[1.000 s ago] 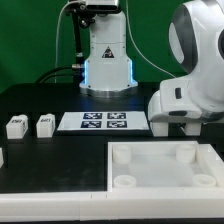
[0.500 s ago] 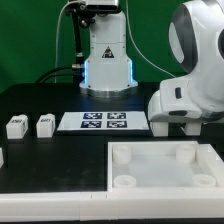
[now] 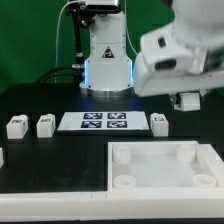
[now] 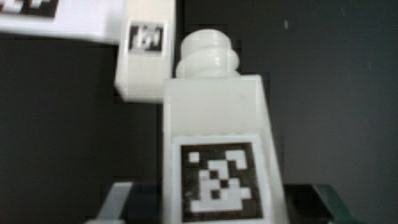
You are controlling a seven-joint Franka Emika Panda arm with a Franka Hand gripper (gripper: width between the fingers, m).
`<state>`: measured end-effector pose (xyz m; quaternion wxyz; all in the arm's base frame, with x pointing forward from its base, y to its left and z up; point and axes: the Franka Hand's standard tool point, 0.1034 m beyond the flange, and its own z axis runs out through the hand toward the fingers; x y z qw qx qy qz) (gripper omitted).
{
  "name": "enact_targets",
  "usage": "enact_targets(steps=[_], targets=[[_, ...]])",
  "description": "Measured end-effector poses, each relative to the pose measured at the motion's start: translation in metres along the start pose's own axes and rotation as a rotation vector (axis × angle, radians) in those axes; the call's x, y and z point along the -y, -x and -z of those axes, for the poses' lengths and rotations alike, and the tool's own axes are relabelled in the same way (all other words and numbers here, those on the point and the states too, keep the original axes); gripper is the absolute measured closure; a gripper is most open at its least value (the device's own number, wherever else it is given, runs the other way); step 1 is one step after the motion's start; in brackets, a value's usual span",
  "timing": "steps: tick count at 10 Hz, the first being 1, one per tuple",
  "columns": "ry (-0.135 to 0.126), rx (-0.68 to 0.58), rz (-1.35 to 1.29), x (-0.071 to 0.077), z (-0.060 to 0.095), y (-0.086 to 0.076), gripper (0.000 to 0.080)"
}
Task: Assemble one leg
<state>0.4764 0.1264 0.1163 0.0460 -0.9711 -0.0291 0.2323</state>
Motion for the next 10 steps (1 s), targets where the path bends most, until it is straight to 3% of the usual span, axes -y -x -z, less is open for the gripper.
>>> enact_targets(steps=[1, 2, 6, 10], targets=[[0.000, -0.129, -0.003, 0.004, 0.024, -0.011, 0.0508], [0.006, -0.232, 0.002, 0.009, 0.038, -0.008, 0.0508], [0.005, -0.546, 0.026, 0.007, 0.031, -0.017, 0.0508], [0.005, -0.546, 0.026, 0.007, 0.031, -0.017, 0.0508]])
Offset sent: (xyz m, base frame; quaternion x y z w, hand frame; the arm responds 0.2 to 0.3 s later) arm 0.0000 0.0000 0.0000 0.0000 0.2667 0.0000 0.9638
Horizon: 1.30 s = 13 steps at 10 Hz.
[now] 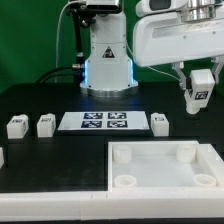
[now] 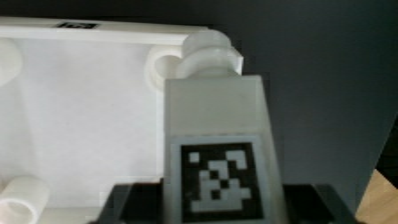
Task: Assemble one leg
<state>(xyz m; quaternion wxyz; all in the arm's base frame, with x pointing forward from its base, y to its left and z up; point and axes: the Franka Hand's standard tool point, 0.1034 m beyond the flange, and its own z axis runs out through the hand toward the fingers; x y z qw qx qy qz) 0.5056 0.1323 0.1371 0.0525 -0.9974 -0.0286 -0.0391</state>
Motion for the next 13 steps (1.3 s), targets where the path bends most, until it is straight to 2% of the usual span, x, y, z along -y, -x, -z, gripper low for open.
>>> enact_targets(steps=[6, 7, 8, 9, 10, 11, 13], targets=[[0.000, 0.000, 0.000, 0.000, 0.000, 0.000, 0.0507], [-0.006, -0.070, 0.004, -0.001, -0.001, -0.009, 0.0507], [-0.002, -0.101, 0.044, -0.009, 0.009, -0.024, 0.0507], [-0.001, -0.084, 0.052, -0.017, 0.028, -0.047, 0.0507], [-0.002, -0.153, 0.061, -0.021, 0.043, -0.073, 0.0507], [0.000, -0.299, 0.072, -0.024, 0.060, -0.101, 0.0507], [0.006, -0.536, 0.091, -0.025, 0.072, -0.131, 0.0507]])
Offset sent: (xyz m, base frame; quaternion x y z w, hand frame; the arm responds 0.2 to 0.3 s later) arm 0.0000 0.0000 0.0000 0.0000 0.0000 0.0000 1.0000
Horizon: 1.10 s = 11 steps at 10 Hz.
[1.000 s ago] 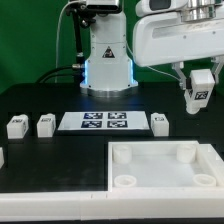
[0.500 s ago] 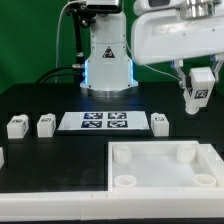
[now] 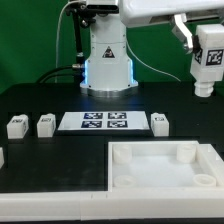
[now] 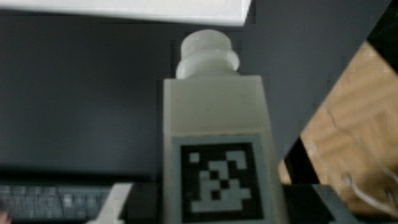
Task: Assemble one leg
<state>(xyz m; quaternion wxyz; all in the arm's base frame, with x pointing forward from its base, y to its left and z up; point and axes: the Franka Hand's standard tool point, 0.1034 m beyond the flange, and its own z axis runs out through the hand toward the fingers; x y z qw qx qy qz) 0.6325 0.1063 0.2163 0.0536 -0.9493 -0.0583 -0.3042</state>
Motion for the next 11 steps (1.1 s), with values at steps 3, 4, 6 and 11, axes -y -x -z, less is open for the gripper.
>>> enact_targets(steps=[3, 4, 6, 11], targets=[[0.008, -0.128, 0.009, 0.000, -0.006, 0.004, 0.0507], [0.008, -0.128, 0.009, 0.000, -0.006, 0.004, 0.0507], [0.013, -0.134, 0.021, -0.006, -0.020, 0.010, 0.0507], [-0.013, -0.027, -0.002, 0.009, -0.075, 0.044, 0.0507]])
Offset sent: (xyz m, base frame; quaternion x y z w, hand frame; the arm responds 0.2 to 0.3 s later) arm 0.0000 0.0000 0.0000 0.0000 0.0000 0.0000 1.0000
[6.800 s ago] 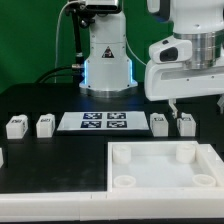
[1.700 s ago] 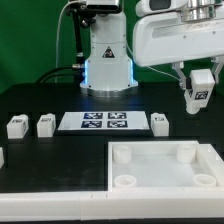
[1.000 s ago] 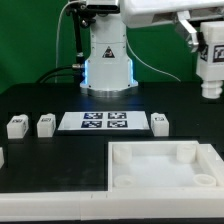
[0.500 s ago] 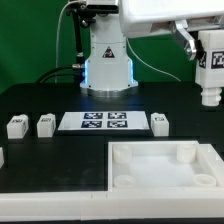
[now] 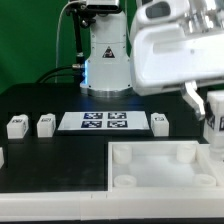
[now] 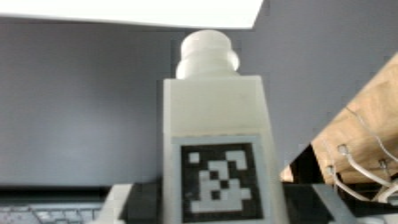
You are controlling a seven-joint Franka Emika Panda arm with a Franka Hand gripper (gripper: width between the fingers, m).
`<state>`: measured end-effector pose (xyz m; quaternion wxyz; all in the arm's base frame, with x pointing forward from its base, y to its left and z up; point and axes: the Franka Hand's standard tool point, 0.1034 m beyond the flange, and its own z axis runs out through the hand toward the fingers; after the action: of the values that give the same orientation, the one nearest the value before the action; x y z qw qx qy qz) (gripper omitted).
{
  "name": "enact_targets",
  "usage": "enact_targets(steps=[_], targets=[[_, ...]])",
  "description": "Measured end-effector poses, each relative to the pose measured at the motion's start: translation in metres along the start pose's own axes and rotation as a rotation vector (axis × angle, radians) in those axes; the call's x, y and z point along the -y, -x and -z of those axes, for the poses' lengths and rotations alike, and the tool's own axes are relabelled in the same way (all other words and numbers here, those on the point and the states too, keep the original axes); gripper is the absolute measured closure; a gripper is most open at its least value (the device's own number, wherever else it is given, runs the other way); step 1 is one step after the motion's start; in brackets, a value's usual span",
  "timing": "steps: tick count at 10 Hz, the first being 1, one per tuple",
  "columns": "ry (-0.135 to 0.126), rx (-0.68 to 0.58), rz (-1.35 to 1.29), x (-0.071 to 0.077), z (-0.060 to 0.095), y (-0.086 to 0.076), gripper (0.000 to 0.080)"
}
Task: Assemble one leg
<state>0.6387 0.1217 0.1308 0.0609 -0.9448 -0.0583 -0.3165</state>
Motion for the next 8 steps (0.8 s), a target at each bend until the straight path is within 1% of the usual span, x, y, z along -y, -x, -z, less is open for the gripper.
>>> enact_targets(steps=[2, 4, 6, 8], targets=[[-0.002, 0.003, 0.002, 0.002, -0.004, 0.008, 0.0507], [0.006, 0.002, 0.003, -0.004, -0.007, 0.018, 0.0507], [0.012, 0.008, -0.005, -0.011, -0.013, 0.025, 0.0507], [0.009, 0.023, -0.007, -0.010, -0.022, 0.035, 0.0507]])
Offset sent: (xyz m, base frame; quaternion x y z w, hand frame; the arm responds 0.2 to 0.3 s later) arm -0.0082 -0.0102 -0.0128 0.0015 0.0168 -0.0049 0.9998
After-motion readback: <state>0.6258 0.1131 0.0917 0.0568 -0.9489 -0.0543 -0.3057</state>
